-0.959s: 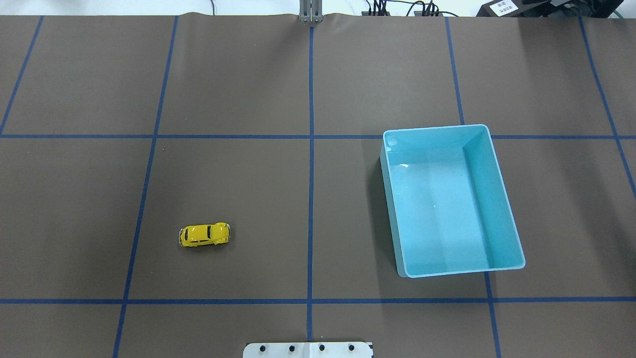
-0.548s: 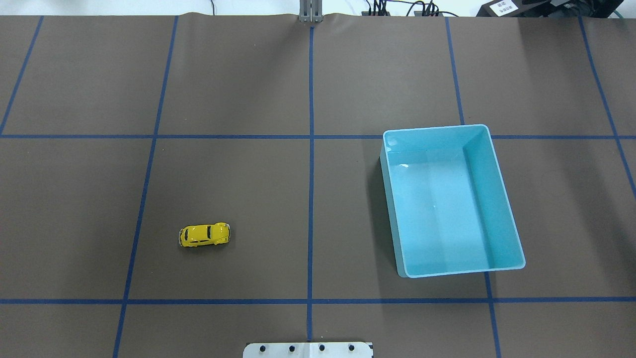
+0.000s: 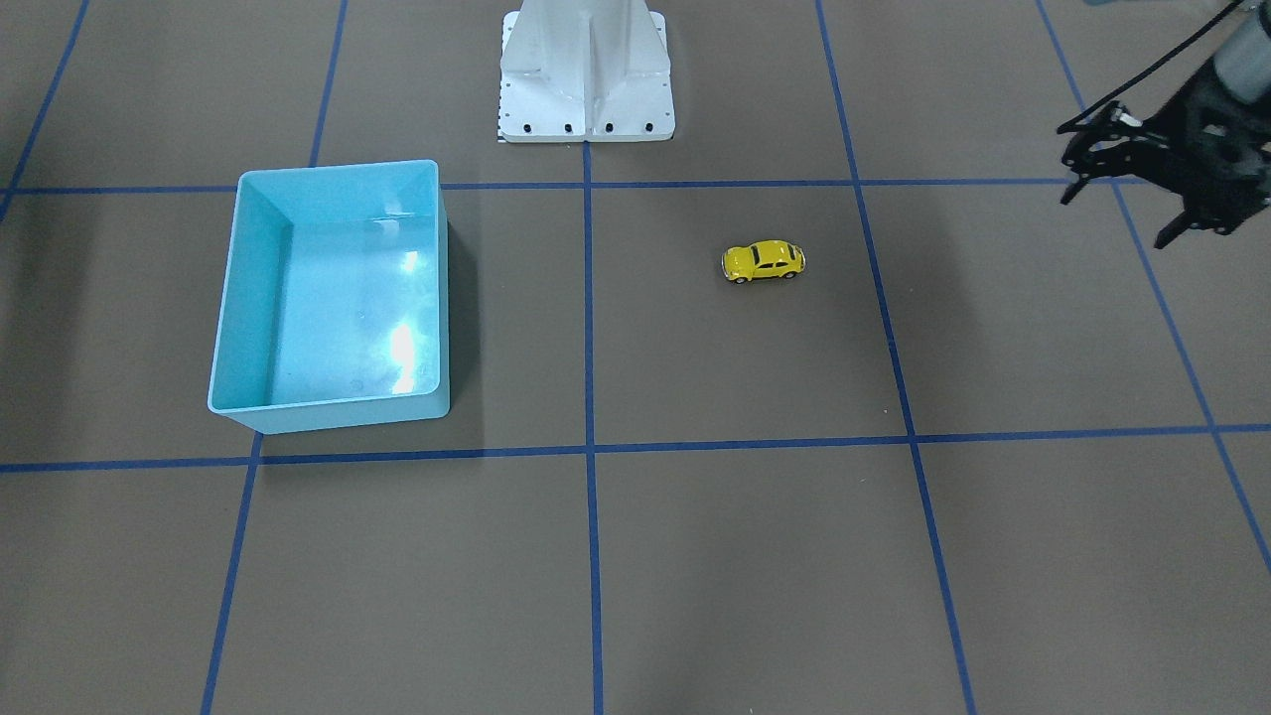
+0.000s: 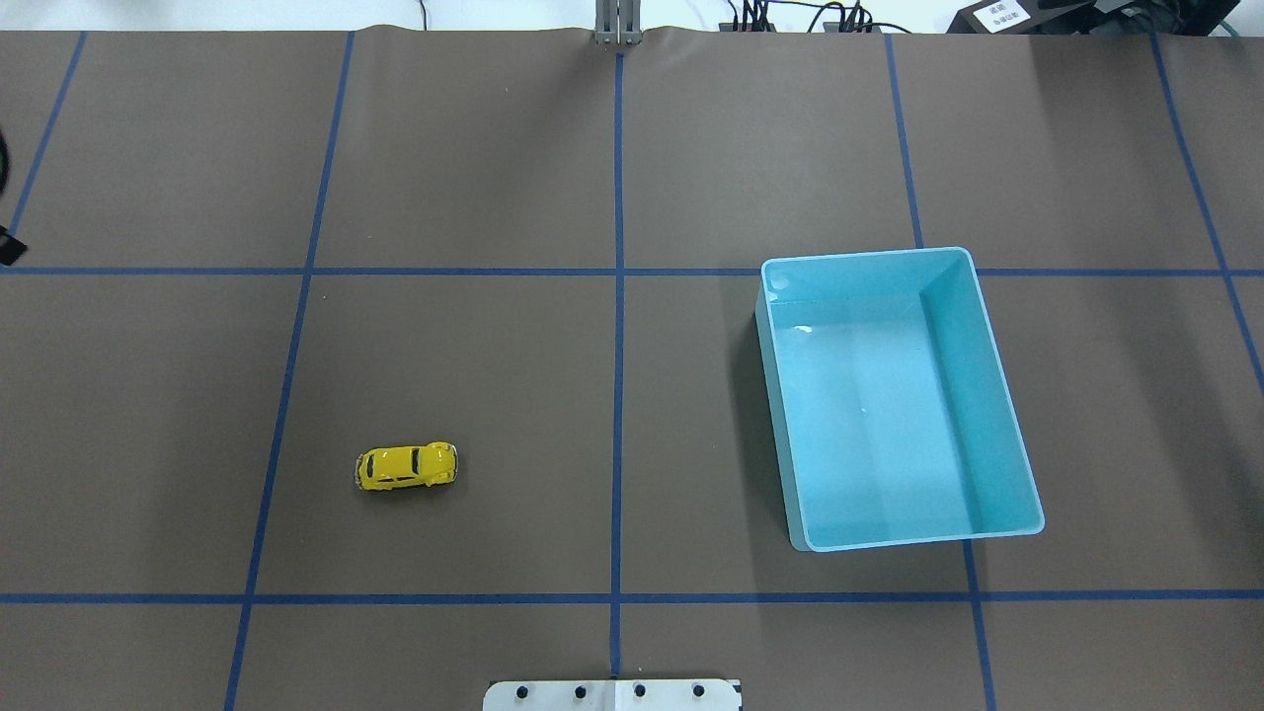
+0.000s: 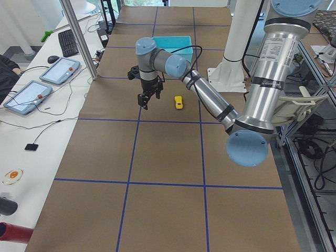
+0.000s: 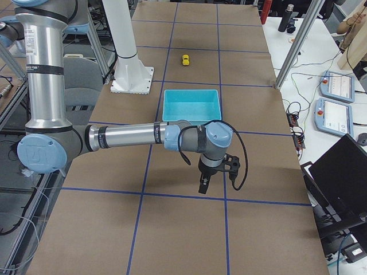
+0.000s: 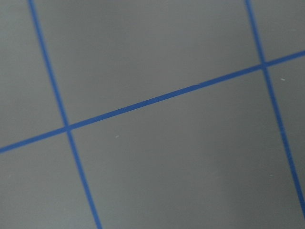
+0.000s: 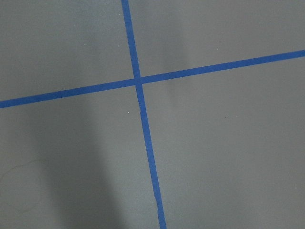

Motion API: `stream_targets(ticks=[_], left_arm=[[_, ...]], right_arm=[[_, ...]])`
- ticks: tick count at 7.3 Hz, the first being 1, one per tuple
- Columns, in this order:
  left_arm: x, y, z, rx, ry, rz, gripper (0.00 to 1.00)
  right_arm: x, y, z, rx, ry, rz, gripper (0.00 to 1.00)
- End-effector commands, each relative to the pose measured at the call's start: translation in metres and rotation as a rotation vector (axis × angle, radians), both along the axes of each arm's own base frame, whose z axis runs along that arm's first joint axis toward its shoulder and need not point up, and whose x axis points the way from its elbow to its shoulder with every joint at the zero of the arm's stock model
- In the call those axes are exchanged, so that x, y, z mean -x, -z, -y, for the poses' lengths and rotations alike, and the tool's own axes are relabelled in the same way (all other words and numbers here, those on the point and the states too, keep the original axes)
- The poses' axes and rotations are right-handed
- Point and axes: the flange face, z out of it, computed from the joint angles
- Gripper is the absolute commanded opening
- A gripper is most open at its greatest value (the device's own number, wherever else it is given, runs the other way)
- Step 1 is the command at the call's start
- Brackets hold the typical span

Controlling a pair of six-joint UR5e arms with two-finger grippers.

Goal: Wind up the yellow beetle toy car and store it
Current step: 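Move the left gripper down onto the yellow beetle toy car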

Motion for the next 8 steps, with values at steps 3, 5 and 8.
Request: stream_targets(ticks=[3, 5, 8], left_arm=[[-0.204, 0.123, -0.081, -0.379, -0.386, -0.009, 1.0], [-0.266, 0.114, -0.132, -0.468, -0.506, 0.055, 1.0], [-0.321, 0.093, -0.15, -0.545, -0.536, 0.079, 1.0]], right_arm=[[-0.001, -0.002, -0.001, 0.003, -0.001, -0.001, 1.0], [0.0, -0.003, -0.001, 0.0, 0.004, -0.002, 1.0], [0.0, -0.003, -0.001, -0.002, 0.007, -0.002, 1.0]])
